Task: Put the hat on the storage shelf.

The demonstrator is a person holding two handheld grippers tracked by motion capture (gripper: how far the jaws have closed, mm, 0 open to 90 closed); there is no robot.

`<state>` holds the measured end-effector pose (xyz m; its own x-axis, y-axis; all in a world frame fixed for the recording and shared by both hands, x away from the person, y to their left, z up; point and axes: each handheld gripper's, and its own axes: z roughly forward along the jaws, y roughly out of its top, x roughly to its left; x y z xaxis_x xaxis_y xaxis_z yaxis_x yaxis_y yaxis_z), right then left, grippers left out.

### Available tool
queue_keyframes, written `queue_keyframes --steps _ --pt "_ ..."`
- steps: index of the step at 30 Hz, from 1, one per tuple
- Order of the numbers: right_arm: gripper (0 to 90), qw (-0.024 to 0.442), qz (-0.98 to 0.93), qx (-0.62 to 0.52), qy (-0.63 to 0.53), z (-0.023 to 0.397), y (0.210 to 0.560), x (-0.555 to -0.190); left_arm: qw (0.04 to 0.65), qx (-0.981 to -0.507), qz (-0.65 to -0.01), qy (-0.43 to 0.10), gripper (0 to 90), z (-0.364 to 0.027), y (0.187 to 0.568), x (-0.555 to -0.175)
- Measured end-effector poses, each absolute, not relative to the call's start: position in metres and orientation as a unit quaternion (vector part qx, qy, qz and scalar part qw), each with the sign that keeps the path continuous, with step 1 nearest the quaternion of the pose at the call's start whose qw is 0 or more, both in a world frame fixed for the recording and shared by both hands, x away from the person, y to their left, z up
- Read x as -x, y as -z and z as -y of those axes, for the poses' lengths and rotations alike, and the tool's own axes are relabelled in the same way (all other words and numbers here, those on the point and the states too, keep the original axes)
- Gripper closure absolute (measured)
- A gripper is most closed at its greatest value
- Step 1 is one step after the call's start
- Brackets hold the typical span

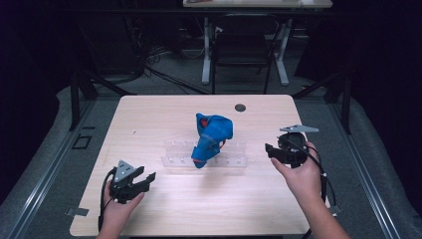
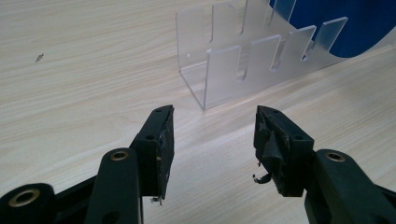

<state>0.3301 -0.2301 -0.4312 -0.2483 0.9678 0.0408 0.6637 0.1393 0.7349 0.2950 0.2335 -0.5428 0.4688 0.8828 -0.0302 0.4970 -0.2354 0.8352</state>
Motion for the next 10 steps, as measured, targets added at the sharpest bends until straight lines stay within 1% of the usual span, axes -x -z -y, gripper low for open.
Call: queue_keyframes --steps 2,3,5,6,10 --pt "52.1 0.230 -0.718 -0.571 -0.326 0.231 0.437 -0.327 0.413 -0.751 -0.460 -0.232 48.5 -0.235 0.543 -0.295" --pt "51.6 0.239 -0.718 -0.568 -0.323 0.232 0.440 -0.323 0.412 -0.752 -0.460 -0.231 48.4 -0.235 0.543 -0.294" --pt "51.6 0.233 -0.715 -0.570 -0.332 0.232 0.445 -0.319 0.412 -0.752 -0.459 -0.231 48.3 -0.235 0.543 -0.294" --pt "51.6 0.244 -0.715 -0.565 -0.332 0.233 0.450 -0.315 0.412 -0.752 -0.459 -0.234 48.1 -0.233 0.543 -0.294" --pt "51.5 0.244 -0.710 -0.567 -0.338 0.235 0.460 -0.310 0.412 -0.754 -0.456 -0.232 48.0 -0.231 0.543 -0.294"
